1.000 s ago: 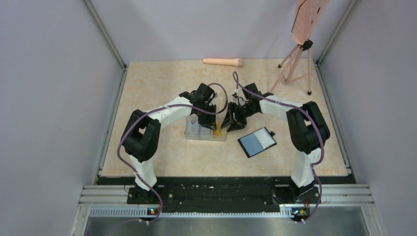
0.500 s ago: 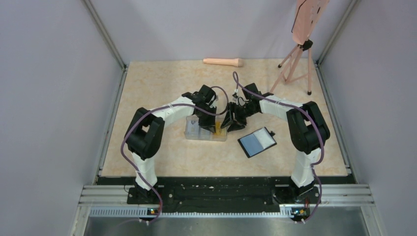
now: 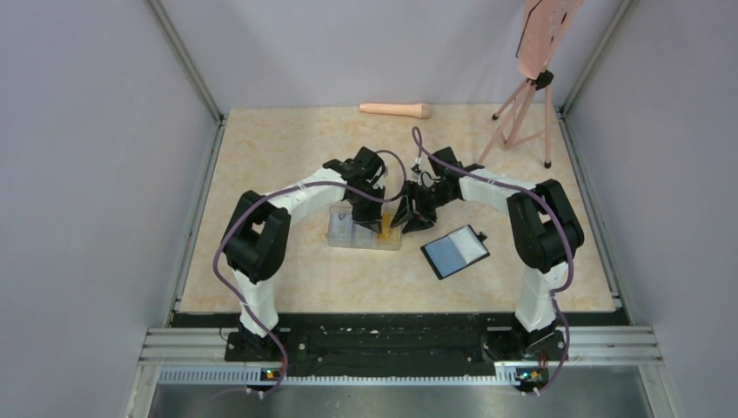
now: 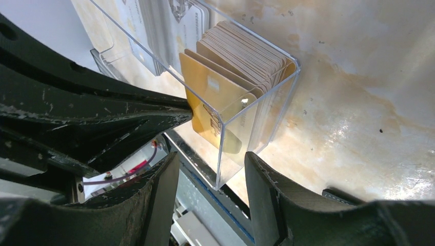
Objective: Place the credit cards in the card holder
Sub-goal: Pick up the credit card from the storage box.
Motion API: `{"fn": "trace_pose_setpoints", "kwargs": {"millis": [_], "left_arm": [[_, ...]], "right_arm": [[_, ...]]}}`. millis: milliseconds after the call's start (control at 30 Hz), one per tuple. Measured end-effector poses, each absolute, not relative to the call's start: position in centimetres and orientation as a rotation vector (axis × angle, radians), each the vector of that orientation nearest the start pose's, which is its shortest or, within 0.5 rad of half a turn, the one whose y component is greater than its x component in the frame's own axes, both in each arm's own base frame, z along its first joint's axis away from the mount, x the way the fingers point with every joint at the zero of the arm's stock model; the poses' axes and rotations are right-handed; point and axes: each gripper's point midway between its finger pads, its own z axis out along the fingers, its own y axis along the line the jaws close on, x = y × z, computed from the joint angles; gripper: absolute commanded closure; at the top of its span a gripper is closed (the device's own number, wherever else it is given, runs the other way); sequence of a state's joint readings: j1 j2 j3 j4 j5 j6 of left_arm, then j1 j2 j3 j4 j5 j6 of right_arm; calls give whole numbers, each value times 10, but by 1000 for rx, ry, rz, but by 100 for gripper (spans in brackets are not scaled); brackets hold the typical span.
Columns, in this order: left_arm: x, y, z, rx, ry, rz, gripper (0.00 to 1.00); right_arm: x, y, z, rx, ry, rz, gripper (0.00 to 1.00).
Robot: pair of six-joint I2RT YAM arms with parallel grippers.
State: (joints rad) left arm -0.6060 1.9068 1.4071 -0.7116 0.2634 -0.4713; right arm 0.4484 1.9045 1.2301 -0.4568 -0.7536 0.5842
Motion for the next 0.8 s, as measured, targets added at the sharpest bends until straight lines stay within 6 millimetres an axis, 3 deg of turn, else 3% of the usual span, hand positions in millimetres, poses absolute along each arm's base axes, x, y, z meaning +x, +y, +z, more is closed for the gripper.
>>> {"fn": "trace_pose_setpoints", "kwargs": {"millis": [233,500,667,800], "left_arm": [[292,-282,69,292,2896,-577,100],[293,-284,73,310,2887,-582,81],[293,-290,80,344,2877,-602,81],[294,-292,74,365,2897,-595,81]], "right_arm": [[286,289,74,-58,2863,1297,50],[286,289,74,-58,2863,1297,50],[286,289,74,-58,2863,1297,50],[286,289,73,-59,2863,1297,50]]}}
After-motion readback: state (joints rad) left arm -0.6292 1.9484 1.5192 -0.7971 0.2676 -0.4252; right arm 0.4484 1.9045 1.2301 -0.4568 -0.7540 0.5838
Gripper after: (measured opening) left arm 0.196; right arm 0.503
